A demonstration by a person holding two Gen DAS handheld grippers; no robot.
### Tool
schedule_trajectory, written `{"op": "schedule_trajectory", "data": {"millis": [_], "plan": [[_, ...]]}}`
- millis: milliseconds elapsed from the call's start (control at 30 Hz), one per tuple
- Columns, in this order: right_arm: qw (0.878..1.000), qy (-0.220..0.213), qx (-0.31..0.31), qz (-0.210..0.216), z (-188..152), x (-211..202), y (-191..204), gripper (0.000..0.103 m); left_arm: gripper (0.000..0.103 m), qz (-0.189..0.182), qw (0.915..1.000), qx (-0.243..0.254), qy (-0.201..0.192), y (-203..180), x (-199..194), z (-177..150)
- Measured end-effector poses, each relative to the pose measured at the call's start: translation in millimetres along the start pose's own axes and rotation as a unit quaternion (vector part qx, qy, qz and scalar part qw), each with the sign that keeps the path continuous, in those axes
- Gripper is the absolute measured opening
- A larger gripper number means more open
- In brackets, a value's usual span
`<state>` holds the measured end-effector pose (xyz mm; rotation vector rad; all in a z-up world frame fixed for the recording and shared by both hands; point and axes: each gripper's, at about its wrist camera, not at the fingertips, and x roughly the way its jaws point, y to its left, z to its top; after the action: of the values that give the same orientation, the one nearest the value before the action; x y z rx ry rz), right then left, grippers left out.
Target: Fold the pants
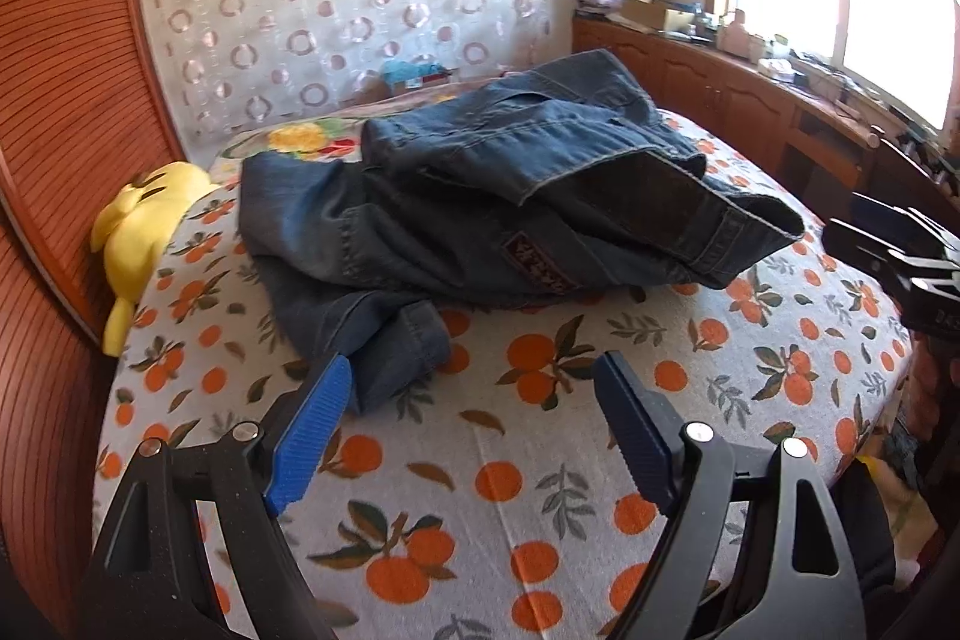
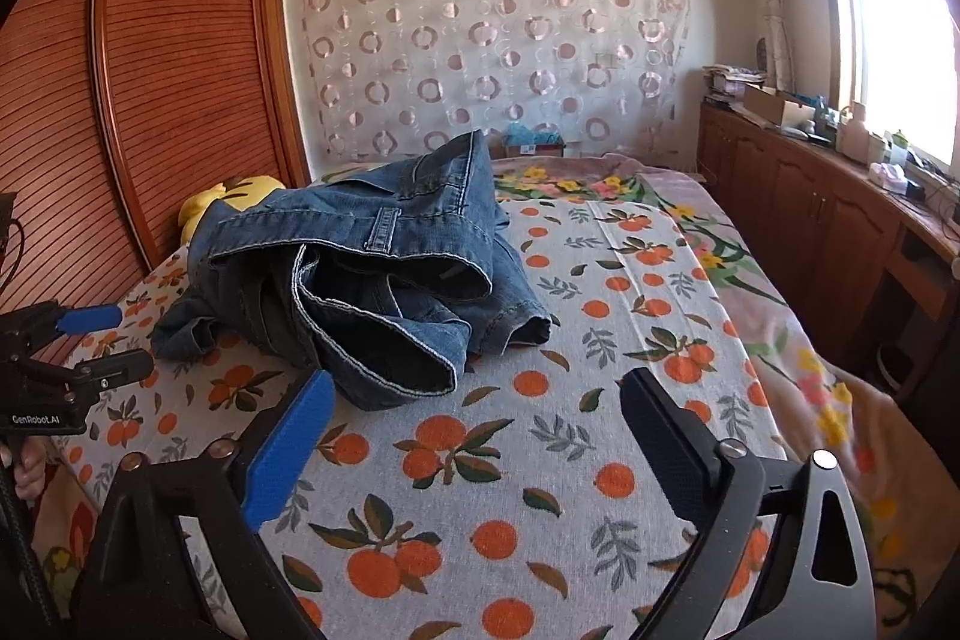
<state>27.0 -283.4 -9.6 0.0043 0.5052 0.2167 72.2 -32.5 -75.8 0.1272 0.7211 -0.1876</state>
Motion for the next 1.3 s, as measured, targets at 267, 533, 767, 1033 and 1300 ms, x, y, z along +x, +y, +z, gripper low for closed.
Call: {"op": "schedule_trajectory", "data": {"millis": [267,533,767,1033,1300], "plan": [[0.997,0.028,-0.045,0.051,23,11,2,0.067,0.082,-0.025,0.9991,0.035,-0.003,-2,9,20],[0.990,0.077,-0.074,0.092,36,28,2,0.032,0.082,-0.025,0.9973,0.069,-0.003,-5,20,50],[0.991,0.067,-0.068,0.094,46,24,-8,0.006,0.077,-0.028,0.9938,0.108,-0.001,-12,40,73],[0.994,0.041,-0.059,0.087,46,15,-14,0.003,0.024,-0.056,0.9913,0.119,-0.002,-14,49,104],[0.996,0.008,-0.050,0.071,59,-5,-19,0.002,0.009,-0.046,0.9945,0.066,-0.068,7,0,154]]}}
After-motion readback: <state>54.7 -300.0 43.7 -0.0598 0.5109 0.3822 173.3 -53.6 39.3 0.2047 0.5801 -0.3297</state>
